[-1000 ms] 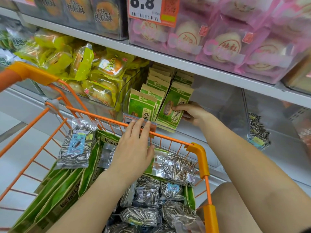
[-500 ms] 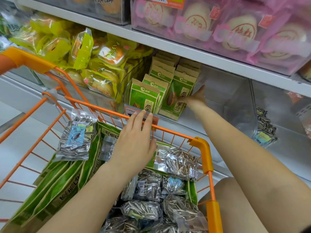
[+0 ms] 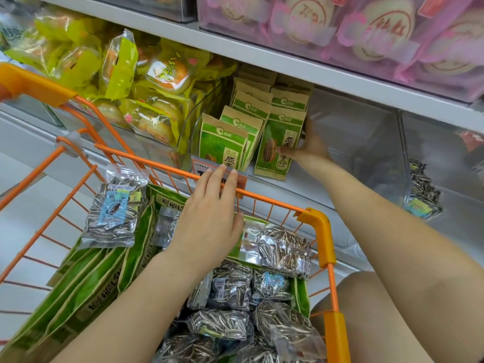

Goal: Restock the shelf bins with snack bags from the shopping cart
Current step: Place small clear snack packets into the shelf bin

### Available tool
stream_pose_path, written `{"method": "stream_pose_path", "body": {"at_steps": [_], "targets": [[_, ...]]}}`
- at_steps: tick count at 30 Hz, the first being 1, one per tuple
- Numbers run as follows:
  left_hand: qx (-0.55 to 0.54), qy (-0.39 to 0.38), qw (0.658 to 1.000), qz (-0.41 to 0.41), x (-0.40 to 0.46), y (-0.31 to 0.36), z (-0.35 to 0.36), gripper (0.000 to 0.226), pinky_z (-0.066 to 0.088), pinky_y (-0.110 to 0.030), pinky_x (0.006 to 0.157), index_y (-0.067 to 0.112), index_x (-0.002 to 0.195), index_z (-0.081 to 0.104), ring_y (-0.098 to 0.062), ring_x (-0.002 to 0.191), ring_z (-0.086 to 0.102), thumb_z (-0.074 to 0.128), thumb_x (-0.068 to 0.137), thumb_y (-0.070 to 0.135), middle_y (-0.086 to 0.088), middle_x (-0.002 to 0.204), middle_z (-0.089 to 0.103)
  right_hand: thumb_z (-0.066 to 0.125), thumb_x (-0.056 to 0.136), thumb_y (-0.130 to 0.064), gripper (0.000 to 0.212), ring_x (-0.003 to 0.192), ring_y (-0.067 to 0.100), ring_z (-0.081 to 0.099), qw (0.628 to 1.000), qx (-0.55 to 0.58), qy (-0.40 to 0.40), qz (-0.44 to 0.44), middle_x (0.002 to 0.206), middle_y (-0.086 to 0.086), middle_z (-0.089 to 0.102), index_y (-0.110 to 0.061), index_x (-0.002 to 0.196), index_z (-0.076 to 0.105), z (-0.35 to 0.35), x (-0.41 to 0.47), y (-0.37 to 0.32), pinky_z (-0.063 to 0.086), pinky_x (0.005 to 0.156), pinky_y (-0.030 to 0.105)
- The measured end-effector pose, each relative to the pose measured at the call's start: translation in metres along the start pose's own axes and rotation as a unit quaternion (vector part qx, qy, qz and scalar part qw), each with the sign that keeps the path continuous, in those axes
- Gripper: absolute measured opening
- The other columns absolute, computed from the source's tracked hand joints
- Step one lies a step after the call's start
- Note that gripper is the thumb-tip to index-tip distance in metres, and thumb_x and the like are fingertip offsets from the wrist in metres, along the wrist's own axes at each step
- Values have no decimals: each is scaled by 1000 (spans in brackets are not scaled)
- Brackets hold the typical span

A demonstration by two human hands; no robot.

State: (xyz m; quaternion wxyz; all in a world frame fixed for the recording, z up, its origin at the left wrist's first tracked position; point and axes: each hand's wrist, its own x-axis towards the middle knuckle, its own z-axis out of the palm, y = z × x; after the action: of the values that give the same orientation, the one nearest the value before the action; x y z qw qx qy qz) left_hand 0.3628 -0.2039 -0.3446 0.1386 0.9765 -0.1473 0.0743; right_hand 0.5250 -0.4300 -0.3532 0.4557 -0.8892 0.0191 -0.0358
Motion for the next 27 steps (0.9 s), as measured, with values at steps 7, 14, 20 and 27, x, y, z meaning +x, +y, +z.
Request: {"method": "stream_pose_path", "body": {"at_steps": [7, 14, 20, 27], "targets": [[5, -5, 1000, 0, 0, -1, 0, 68, 23, -39, 114, 9, 149, 21, -30, 142, 17, 50, 93, 34, -12, 154, 22, 83, 66, -46, 120, 118, 21, 56, 990, -97, -96, 29, 136, -1, 55, -22, 150, 1, 16, -5, -1, 50, 96, 37], [7, -1, 1000, -1, -1, 0, -1, 67, 26, -39, 112, 7, 148, 25, -31, 141, 22, 53, 92, 31, -14, 152, 26, 82, 71, -39, 101, 121, 26, 55, 991, -124, -23, 35, 134, 2, 58, -21, 148, 18, 7, 1, 6, 46, 92, 32], [5, 1, 1000, 0, -1, 0, -1, 67, 25, -39, 112, 8, 148, 24, -31, 141, 21, 52, 92, 32, -14, 153, 25, 72, 78, -49, 100, 118, 24, 57, 996, -62, -47, 45, 135, -1, 57, -25, 151, 8, 18, 4, 6, 47, 86, 32], [18, 4, 1000, 5, 0, 0, 0, 67, 27, -40, 111, 6, 147, 28, -32, 140, 25, 55, 91, 32, -15, 151, 29, 60, 82, -62, 100, 118, 25, 57, 991, -108, -54, 49, 138, 0, 55, -22, 152, 3, 22, 3, 4, 44, 86, 28]]}}
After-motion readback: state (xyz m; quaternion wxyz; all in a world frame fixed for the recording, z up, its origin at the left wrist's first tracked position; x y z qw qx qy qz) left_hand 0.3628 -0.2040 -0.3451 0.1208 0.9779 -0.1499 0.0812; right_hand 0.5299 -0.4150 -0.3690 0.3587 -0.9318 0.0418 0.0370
